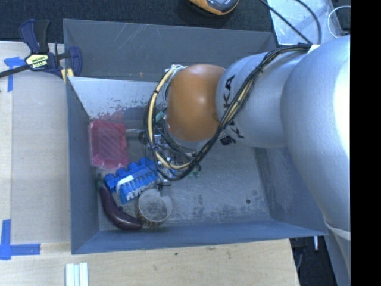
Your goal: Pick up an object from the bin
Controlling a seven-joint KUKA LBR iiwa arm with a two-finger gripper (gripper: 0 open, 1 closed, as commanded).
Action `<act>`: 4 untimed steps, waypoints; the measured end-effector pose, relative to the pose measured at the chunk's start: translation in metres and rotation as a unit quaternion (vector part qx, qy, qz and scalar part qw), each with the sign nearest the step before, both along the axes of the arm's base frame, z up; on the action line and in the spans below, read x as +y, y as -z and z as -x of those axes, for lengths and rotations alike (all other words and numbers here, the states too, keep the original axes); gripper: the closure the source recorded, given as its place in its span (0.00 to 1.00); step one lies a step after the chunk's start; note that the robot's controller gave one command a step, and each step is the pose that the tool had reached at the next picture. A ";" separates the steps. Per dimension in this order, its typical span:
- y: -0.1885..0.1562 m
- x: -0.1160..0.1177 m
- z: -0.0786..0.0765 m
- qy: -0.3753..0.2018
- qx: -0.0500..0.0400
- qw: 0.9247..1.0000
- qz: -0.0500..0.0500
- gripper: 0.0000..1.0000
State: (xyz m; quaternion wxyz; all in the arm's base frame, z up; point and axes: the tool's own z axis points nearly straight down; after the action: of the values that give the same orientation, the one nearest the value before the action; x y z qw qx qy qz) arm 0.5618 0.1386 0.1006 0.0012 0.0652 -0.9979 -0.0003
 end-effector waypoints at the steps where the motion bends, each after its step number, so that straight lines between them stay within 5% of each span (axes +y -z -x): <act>1: 0.030 -0.013 -0.016 -0.096 -0.005 0.995 -0.001 0.00; 2: 0.029 -0.002 0.000 -0.052 0.000 0.999 0.002 1.00; 4: 0.029 -0.002 0.000 -0.052 0.000 0.999 0.001 1.00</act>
Offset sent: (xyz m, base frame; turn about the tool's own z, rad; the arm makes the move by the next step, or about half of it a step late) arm -0.0012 0.0005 -0.0306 -0.1057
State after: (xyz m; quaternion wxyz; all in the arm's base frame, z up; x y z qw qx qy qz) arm 0.5620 0.1366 0.0721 0.0013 0.1174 -0.9931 0.0013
